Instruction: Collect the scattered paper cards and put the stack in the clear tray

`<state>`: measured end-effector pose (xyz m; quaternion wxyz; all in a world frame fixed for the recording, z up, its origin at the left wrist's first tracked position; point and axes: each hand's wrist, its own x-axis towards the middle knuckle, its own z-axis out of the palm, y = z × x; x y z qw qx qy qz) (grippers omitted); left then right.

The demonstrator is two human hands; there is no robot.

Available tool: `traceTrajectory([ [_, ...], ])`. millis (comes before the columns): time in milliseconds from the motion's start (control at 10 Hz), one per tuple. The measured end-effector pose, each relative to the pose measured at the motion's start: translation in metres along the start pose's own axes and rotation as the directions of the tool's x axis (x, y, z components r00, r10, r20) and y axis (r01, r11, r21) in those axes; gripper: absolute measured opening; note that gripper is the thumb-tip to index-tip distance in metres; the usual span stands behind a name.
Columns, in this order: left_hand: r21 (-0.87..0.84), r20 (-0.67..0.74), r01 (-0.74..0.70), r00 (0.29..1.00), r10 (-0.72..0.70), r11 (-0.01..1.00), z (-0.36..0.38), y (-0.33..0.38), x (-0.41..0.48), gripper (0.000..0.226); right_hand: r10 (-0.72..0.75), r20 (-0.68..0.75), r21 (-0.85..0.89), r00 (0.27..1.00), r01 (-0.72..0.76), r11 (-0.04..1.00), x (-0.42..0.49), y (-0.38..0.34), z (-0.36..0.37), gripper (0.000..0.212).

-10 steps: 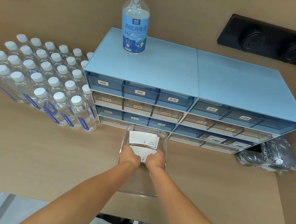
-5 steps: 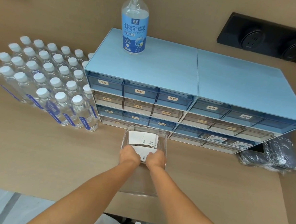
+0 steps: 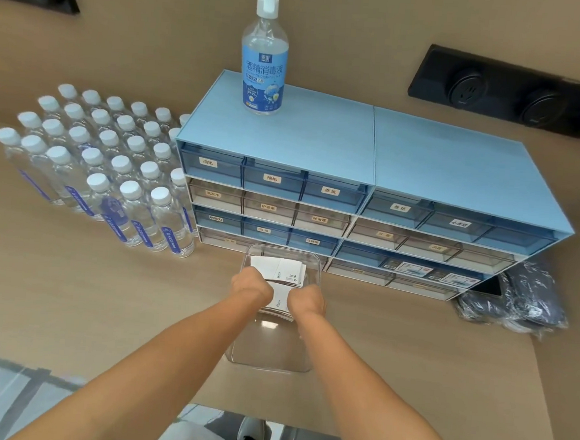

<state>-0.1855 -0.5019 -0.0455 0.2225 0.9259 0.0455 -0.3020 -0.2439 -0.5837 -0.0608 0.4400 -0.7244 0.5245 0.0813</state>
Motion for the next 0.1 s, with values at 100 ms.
traceTrajectory([
  [100,0.003,0.003,-0.048,0.999,0.048,0.999,-0.0159,-0.0015,-0.0097,0.039,-0.011,-0.040,-0.013,0.999,0.010,1.000,-0.0149,-0.0102,-0.0088,0.035],
])
